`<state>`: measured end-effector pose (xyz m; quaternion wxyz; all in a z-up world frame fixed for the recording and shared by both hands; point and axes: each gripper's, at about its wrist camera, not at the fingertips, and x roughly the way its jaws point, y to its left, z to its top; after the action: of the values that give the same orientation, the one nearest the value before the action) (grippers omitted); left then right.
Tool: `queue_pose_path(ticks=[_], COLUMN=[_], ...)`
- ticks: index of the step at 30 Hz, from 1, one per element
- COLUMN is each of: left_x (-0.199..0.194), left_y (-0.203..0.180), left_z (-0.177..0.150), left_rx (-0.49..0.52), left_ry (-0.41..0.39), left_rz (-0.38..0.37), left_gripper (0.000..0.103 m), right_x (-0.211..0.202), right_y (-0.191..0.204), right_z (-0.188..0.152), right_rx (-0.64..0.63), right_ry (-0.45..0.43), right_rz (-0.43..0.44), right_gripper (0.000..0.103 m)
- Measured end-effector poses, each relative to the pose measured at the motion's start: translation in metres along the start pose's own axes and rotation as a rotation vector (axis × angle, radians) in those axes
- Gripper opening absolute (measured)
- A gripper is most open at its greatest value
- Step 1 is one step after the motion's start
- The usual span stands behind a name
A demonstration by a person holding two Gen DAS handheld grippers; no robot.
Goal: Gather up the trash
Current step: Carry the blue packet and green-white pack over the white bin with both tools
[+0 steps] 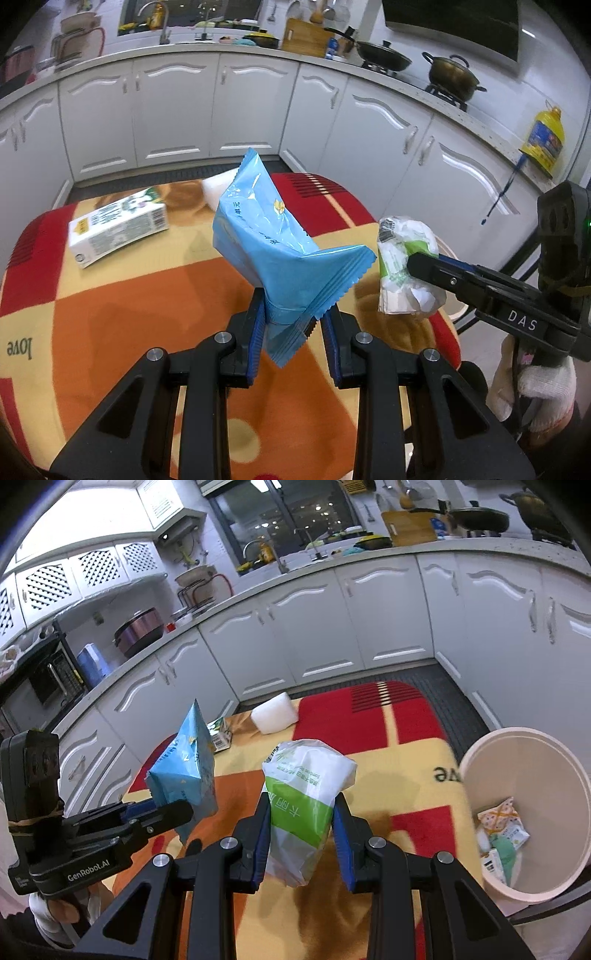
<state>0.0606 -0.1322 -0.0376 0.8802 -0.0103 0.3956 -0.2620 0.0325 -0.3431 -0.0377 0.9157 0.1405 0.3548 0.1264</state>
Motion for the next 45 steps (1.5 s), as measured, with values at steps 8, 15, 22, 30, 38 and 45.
queue_pose_path(ticks=[8,15,22,30,38,45], left_x=[0.012,0.026,0.044,0.066,0.088,0.106], left_y=[-0.024,-0.047,-0.081,-0.115,-0.141,-0.162], left_z=[0.007,0.013,0.022,0.031,0.041,0.044], left_rx=[0.039,0.065,0.115,0.158,0.184,0.210], left_ry=[0.014,0.030,0.047,0.064,0.081,0.106], left_rz=[-0.028,-0.064,-0.101,-0.137,-0.158,-0.168], left_gripper=[0.026,0.026,0.026,0.026,0.026,0.026], right_x=[-0.012,-0.028,-0.046,-0.067,-0.084,-0.093], right_y=[-0.015,-0.035,-0.063,-0.098,-0.124,-0.145], right_z=[-0.003,-0.004,-0.005,-0.008,-0.011,-0.017], right_rx=[0.023,0.048,0.090,0.140,0.186,0.224], right_ry=[-0.012,-0.034,-0.056,-0.080,-0.100,-0.106], right_rz=[-0.022,-0.058,-0.100,-0.156,-0.207,-0.237], right_gripper=[0.030,0.030,0.030,0.030,0.030,0.030])
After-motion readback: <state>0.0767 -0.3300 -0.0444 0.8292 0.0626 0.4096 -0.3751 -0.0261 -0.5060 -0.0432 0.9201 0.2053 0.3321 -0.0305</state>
